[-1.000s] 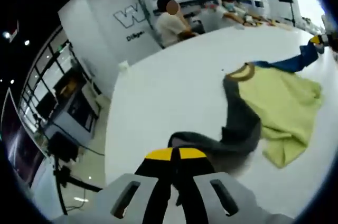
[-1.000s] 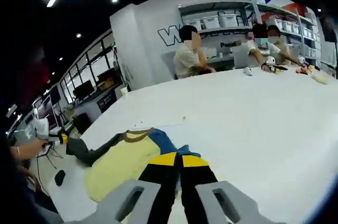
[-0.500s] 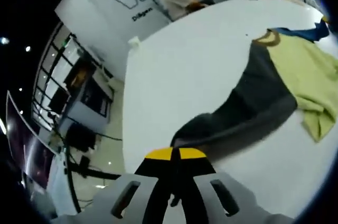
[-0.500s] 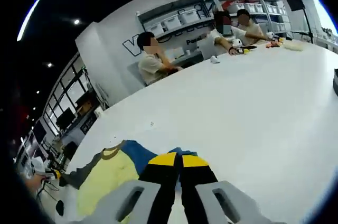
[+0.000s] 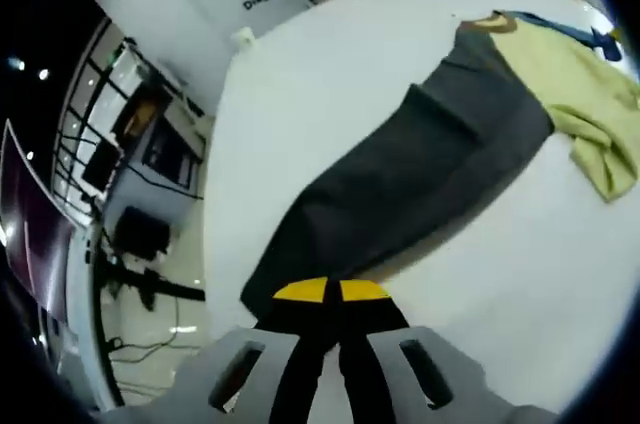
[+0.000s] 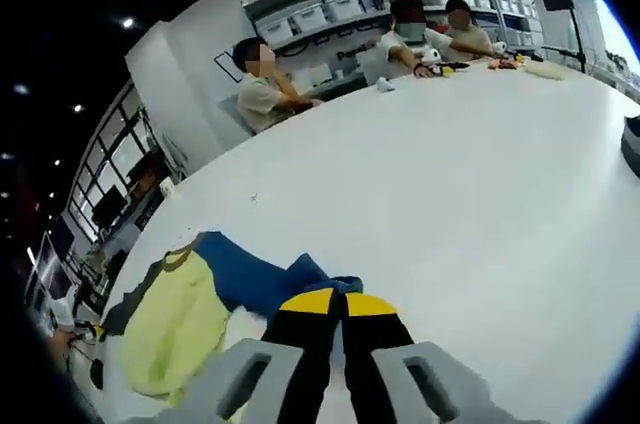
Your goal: Fold the garment on the visible template until the final outline fits inside the template.
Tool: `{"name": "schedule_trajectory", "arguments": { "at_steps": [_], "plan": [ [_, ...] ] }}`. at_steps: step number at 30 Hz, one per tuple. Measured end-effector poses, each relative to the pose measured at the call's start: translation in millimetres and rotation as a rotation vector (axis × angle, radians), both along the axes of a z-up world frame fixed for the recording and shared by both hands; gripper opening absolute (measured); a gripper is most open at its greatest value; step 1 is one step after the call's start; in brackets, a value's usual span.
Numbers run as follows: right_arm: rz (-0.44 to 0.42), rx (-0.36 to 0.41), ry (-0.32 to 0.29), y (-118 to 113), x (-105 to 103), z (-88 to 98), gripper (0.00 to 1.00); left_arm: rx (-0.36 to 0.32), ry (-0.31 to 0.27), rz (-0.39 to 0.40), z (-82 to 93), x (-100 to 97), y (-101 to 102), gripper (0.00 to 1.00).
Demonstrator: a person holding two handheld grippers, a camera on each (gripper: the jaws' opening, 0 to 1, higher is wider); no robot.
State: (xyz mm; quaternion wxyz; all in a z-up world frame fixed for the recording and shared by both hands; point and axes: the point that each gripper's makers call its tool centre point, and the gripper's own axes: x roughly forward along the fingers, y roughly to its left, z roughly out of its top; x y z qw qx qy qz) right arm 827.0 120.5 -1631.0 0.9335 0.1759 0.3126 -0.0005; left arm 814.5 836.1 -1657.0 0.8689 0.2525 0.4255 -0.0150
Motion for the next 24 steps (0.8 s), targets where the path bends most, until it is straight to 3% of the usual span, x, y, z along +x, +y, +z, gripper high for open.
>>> {"name": "schedule_trajectory", "arguments": {
  "at_steps": [1,2,4,7,10,12,14,16,20,21,24],
  "plan": [
    [0.02,-0.056,0.03,-2.2,-5.8,-3.7,0.01,0.03,-0.073,-0.014,10.2,6.0,0.3,0.15],
    [0.038,-0.081,0.04,-4.5,-7.3,-5.4,0.05,0.03,-0.076,-0.011,12.3,5.0,-0.6,0.24],
    [0.077,-0.099,0.042,0.0,-9.2,-5.7,0.09,0.026,-0.075,-0.011,12.4,5.0,0.0,0.32],
    [0.085,-0.11,0.029,5.3,-10.1,-3.6,0.09,0.01,-0.094,-0.02,13.0,7.8,-2.1,0.31],
    [0.113,-0.138,0.023,9.2,-10.6,-2.7,0.12,-0.006,-0.105,-0.023,13.1,9.3,-4.3,0.37],
    [0.138,-0.162,0.021,11.4,-10.9,-2.6,0.21,-0.013,-0.108,-0.022,13.3,9.6,-5.4,0.4],
    [0.226,-0.249,0.026,17.1,-11.2,-3.1,0.29,-0.077,-0.156,-0.043,25.2,11.0,-26.0,0.42],
    [0.226,-0.315,0.036,13.7,-12.2,-2.0,0.26,-0.074,-0.154,-0.045,22.8,12.6,-29.7,0.41],
    [0.23,-0.363,0.026,7.4,-9.1,0.8,0.12,-0.071,-0.176,-0.034,35.5,8.5,-42.7,0.41],
    [0.275,-0.374,0.015,13.3,-9.8,1.6,0.14,-0.106,-0.203,-0.047,42.5,7.4,-53.6,0.41],
    [0.391,-0.368,-0.008,32.0,-10.5,-1.2,0.22,-0.11,-0.211,-0.06,47.5,5.4,-61.0,0.43]
  ]
}}
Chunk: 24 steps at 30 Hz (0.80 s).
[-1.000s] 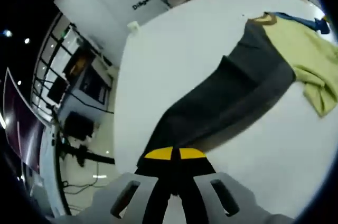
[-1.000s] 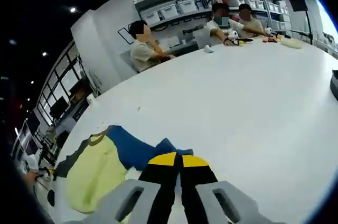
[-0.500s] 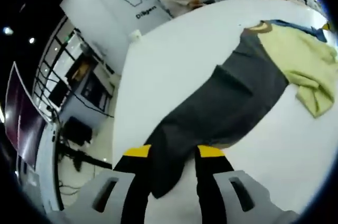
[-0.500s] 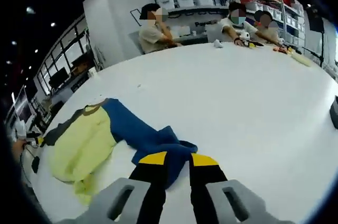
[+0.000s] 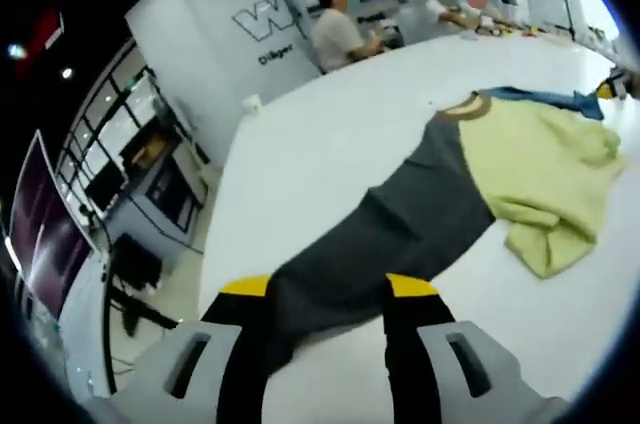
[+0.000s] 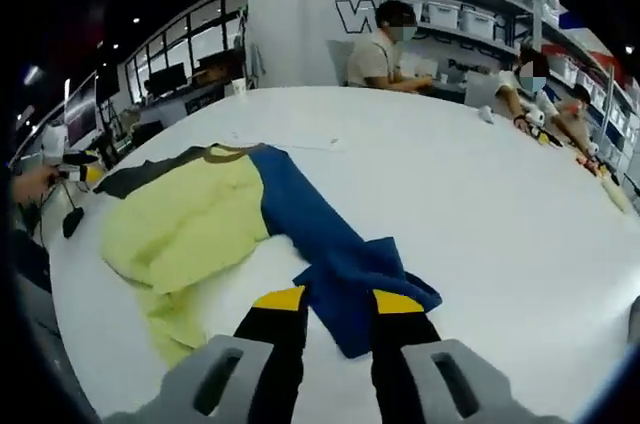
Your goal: Fold the garment on the visible template until the final outline fits inside the template.
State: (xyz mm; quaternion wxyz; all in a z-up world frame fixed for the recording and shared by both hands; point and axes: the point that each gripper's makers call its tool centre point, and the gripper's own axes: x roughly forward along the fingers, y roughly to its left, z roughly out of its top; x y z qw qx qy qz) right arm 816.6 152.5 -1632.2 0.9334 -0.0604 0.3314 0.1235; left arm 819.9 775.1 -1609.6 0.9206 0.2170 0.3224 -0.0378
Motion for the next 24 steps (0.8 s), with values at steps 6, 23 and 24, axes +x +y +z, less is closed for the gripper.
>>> {"name": "schedule_trajectory", "arguments": {
  "at_steps": [6,23,24],
  "plan": [
    [0.149,-0.027,0.096,32.6,-6.9,-29.6,0.22,-0.051,-0.011,-0.059,0.3,-5.6,-26.6,0.47],
    [0.1,-0.051,0.116,17.4,-2.1,-48.5,0.0,-0.306,-0.065,-0.205,16.3,-32.2,-91.0,0.84],
    [0.094,-0.048,0.117,16.4,-1.3,-48.9,0.0,-0.306,-0.065,-0.205,16.0,-32.3,-90.8,0.83]
  ]
}}
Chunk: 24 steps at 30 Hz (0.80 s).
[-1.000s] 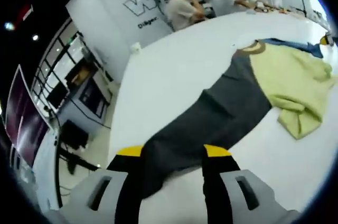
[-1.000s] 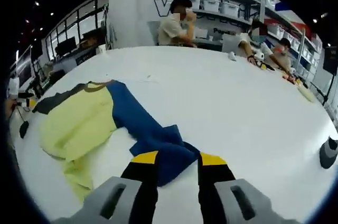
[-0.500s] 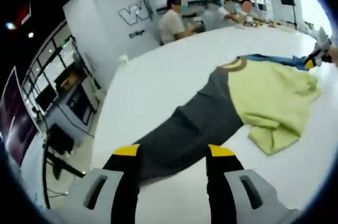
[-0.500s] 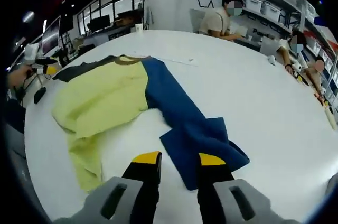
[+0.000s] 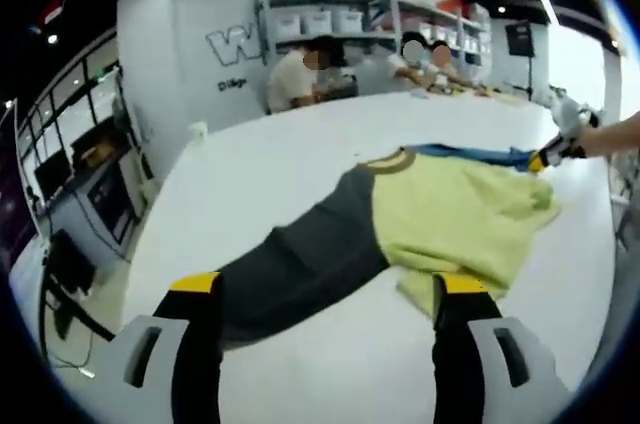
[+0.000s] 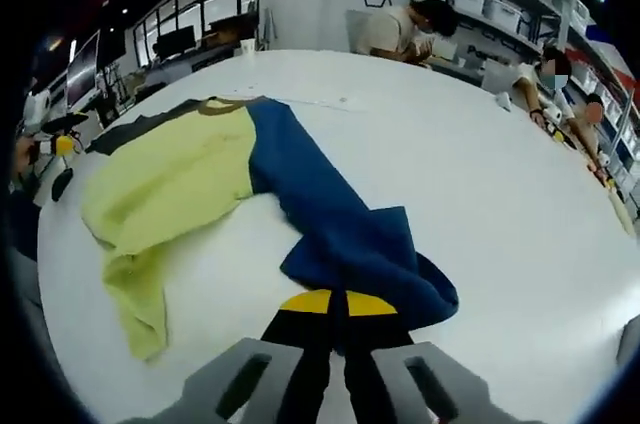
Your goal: Fold the garment on the visible template until the final outline fits inside the template.
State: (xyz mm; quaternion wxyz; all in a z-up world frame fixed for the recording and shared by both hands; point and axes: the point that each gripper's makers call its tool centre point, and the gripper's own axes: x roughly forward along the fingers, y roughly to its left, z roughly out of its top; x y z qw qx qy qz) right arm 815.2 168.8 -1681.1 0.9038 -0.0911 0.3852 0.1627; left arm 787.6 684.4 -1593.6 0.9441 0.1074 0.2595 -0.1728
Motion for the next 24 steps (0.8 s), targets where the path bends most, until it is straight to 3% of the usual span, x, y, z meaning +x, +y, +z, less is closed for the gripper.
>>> {"name": "schedule_trajectory", "arguments": {
  "at_steps": [1,2,4,7,9,14,17,20,21,24],
  "plan": [
    [-0.002,0.008,0.015,-3.0,4.1,-3.8,0.0,0.004,0.006,0.0,-1.2,-1.4,0.2,0.82],
    [0.078,-0.001,0.049,2.9,5.6,0.6,0.0,0.014,0.019,0.0,-2.7,-3.8,1.8,0.82],
    [0.082,0.081,-0.017,0.1,20.1,32.5,0.0,0.024,0.028,-0.002,-2.9,-6.8,1.3,0.82],
    [0.013,0.169,-0.078,-6.9,34.6,61.1,0.0,0.019,0.035,0.002,-4.9,-6.7,1.0,0.81],
    [-0.023,0.184,-0.125,-16.8,42.7,74.9,0.0,0.015,0.038,0.004,-5.5,-7.0,0.1,0.8],
    [-0.117,0.206,-0.159,-48.3,69.4,95.5,0.0,0.019,0.049,0.007,-8.0,-9.0,-1.4,0.79],
    [-0.204,0.216,-0.177,-73.3,81.1,100.7,0.0,-0.002,0.019,0.013,-3.7,-6.3,-5.1,0.77],
    [-0.251,0.202,-0.196,-85.0,79.9,106.0,0.0,-0.014,0.009,0.015,-1.2,-4.6,-5.6,0.77],
    [-0.319,0.249,-0.207,-93.0,76.8,111.0,0.0,-0.004,0.01,0.014,0.1,-7.3,-5.7,0.76],
    [-0.37,0.3,-0.228,-110.9,78.5,115.2,0.0,0.0,0.008,0.018,-0.7,-7.1,-3.8,0.76]
  ]
}}
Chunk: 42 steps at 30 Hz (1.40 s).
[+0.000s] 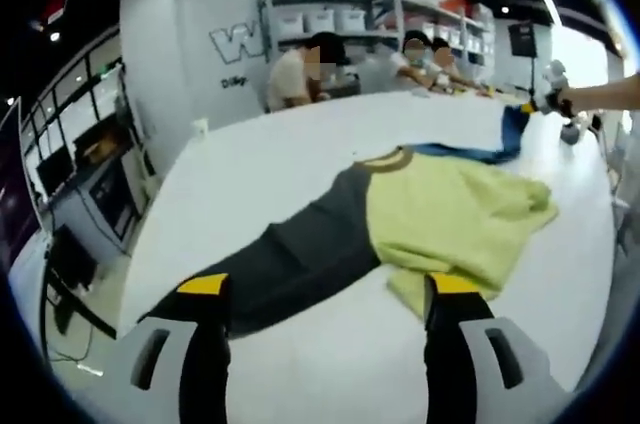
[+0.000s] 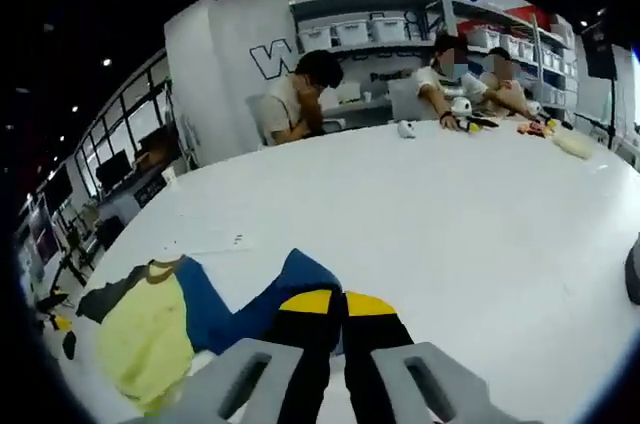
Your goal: Fold the garment on the visible template until the final outline fits inside the template.
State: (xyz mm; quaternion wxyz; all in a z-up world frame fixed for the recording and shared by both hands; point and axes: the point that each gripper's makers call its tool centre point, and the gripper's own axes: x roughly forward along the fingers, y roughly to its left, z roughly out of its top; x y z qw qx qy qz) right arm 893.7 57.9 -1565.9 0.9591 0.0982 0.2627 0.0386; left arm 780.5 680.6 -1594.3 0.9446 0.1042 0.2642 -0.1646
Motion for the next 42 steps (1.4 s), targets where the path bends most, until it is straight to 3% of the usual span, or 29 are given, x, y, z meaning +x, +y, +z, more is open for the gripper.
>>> {"name": "schedule_trajectory", "arguments": {
  "at_steps": [3,4,7,10,15,16,17,19,20,24,26,31,39,40,42],
  "plan": [
    [-0.072,0.066,-0.028,-17.4,-4.8,8.1,0.0,0.01,0.01,0.006,-1.1,-1.3,3.3,0.74],
    [-0.154,0.123,-0.012,-32.8,-13.4,4.4,0.0,0.02,0.02,0.011,-3.0,-2.2,5.3,0.74],
    [-0.219,0.161,-0.008,-48.4,-16.6,-3.0,0.0,0.029,0.029,0.016,-4.8,-3.6,6.5,0.74],
    [-0.271,0.225,0.023,-47.3,-28.2,-12.8,0.0,0.029,0.042,0.011,-6.7,-6.7,2.6,0.73],
    [-0.256,0.224,0.084,-38.4,-37.5,-29.5,0.0,0.036,0.07,0.007,-13.7,-10.6,2.4,0.69],
    [-0.298,0.283,0.144,-38.6,-40.9,-36.7,0.06,0.037,0.072,0.008,-13.7,-11.1,2.1,0.69],
    [-0.32,0.306,0.154,-38.4,-43.0,-37.5,0.14,0.035,0.078,0.009,-14.0,-12.5,1.8,0.7],
    [-0.305,0.256,0.106,-41.9,-43.7,-29.9,0.18,0.033,0.08,0.012,-13.5,-14.0,2.0,0.69],
    [-0.298,0.243,0.095,-42.7,-44.6,-27.6,0.14,0.032,0.08,0.011,-13.2,-14.4,1.8,0.7],
    [-0.276,0.23,0.102,-44.7,-49.2,-22.7,0.13,0.026,0.086,0.009,-10.3,-18.4,0.3,0.69],
    [-0.237,0.163,0.093,-44.3,-51.9,-19.8,0.12,0.025,0.095,0.01,-8.8,-22.1,-0.4,0.69],
    [-0.213,0.182,0.087,-28.8,-58.8,-14.2,0.11,0.033,0.091,0.007,-1.5,-30.5,0.3,0.69],
    [-0.075,0.163,0.103,21.2,-77.2,-15.4,0.12,-0.013,0.111,0.02,-1.5,-52.7,-6.1,0.68],
    [-0.048,0.16,0.103,36.8,-86.7,-13.1,0.13,-0.024,0.113,0.021,-1.8,-56.3,-7.6,0.68],
    [0.015,0.162,0.043,43.8,-80.8,-1.3,0.16,-0.044,0.114,0.019,-2.2,-61.6,-10.5,0.67]
  ]
}}
